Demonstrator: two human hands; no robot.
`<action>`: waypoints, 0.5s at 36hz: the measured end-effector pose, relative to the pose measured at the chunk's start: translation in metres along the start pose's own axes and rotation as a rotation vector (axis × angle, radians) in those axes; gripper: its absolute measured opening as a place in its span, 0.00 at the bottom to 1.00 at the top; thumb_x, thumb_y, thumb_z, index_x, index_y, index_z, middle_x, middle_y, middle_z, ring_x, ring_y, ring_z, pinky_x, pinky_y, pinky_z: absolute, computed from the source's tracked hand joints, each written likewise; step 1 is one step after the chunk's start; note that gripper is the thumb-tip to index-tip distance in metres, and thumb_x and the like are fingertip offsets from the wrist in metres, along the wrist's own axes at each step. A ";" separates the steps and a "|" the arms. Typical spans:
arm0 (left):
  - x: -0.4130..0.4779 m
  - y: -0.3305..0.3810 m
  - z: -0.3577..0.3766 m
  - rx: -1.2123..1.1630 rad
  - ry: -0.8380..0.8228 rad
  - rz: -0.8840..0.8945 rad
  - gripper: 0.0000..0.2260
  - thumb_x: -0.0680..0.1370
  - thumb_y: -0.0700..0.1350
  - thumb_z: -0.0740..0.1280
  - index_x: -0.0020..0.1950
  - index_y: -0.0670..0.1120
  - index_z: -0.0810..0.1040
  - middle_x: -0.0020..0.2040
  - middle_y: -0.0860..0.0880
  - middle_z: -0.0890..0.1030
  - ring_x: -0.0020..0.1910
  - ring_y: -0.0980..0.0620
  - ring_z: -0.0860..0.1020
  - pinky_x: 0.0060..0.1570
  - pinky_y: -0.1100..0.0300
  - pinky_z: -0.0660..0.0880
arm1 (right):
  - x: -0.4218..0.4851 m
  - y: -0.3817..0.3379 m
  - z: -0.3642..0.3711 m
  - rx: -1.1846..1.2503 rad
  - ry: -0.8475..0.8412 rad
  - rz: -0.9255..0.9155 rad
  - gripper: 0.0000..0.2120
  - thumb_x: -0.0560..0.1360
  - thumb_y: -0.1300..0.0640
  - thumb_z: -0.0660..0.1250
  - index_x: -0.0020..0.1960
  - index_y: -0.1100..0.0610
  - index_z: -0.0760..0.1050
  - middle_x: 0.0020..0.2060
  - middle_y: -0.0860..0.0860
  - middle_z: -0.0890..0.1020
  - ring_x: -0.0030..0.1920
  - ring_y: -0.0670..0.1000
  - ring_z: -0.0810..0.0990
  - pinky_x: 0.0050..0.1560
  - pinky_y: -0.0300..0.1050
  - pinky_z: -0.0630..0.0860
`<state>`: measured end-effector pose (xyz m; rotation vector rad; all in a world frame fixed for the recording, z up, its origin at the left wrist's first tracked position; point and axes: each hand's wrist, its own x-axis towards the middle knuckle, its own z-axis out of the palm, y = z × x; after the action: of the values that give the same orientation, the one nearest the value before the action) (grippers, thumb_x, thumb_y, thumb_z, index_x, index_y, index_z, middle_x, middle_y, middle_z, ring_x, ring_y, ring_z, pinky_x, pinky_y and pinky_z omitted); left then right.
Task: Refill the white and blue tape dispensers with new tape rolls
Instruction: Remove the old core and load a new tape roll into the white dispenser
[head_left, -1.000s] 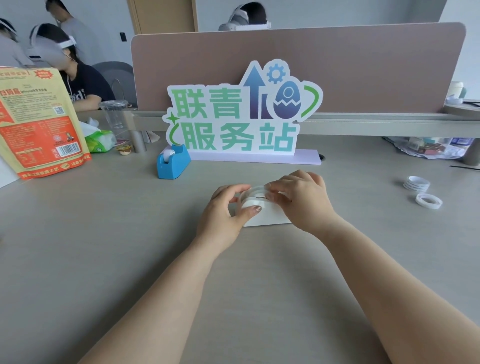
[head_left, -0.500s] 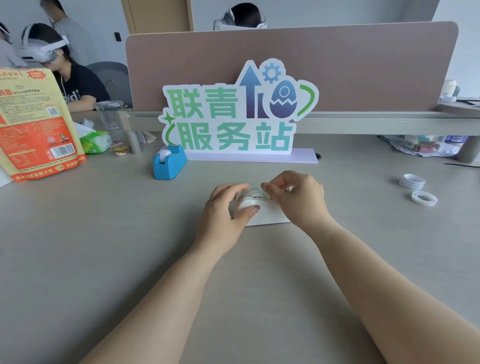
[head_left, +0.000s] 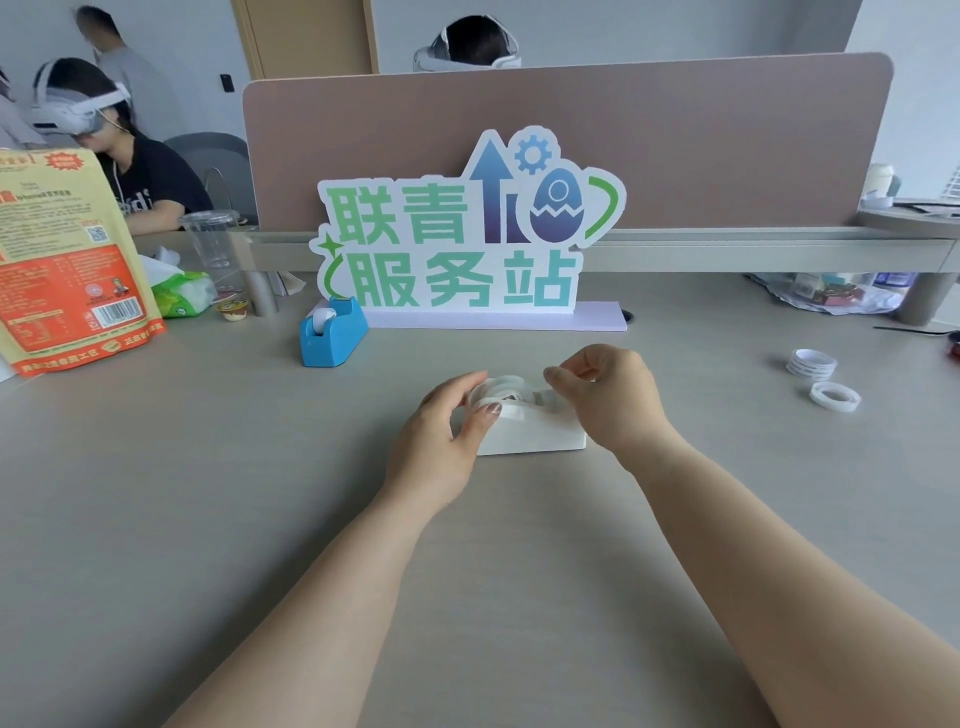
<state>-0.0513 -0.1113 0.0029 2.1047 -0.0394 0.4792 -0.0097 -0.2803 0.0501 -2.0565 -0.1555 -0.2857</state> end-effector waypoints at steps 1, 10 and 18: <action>0.000 0.000 0.000 0.001 -0.001 -0.003 0.17 0.78 0.51 0.65 0.67 0.55 0.72 0.62 0.58 0.76 0.62 0.60 0.73 0.61 0.64 0.67 | 0.001 0.002 -0.001 0.028 0.009 0.019 0.07 0.72 0.54 0.68 0.37 0.55 0.76 0.32 0.45 0.79 0.38 0.52 0.76 0.39 0.44 0.72; 0.001 -0.002 -0.001 -0.021 -0.017 -0.032 0.17 0.78 0.52 0.65 0.66 0.57 0.72 0.63 0.58 0.77 0.63 0.60 0.72 0.63 0.60 0.69 | -0.003 0.015 -0.019 0.268 0.021 0.168 0.08 0.73 0.59 0.68 0.38 0.62 0.74 0.33 0.55 0.80 0.35 0.50 0.81 0.48 0.54 0.80; 0.001 -0.001 -0.001 -0.044 -0.018 -0.046 0.17 0.77 0.52 0.66 0.66 0.58 0.73 0.62 0.58 0.77 0.63 0.60 0.72 0.64 0.59 0.69 | 0.000 0.019 -0.022 0.367 0.003 0.220 0.07 0.75 0.59 0.65 0.41 0.61 0.72 0.35 0.53 0.76 0.33 0.47 0.84 0.44 0.45 0.81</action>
<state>-0.0505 -0.1097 0.0027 2.0621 -0.0119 0.4283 -0.0087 -0.3081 0.0441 -1.6903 0.0208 -0.1135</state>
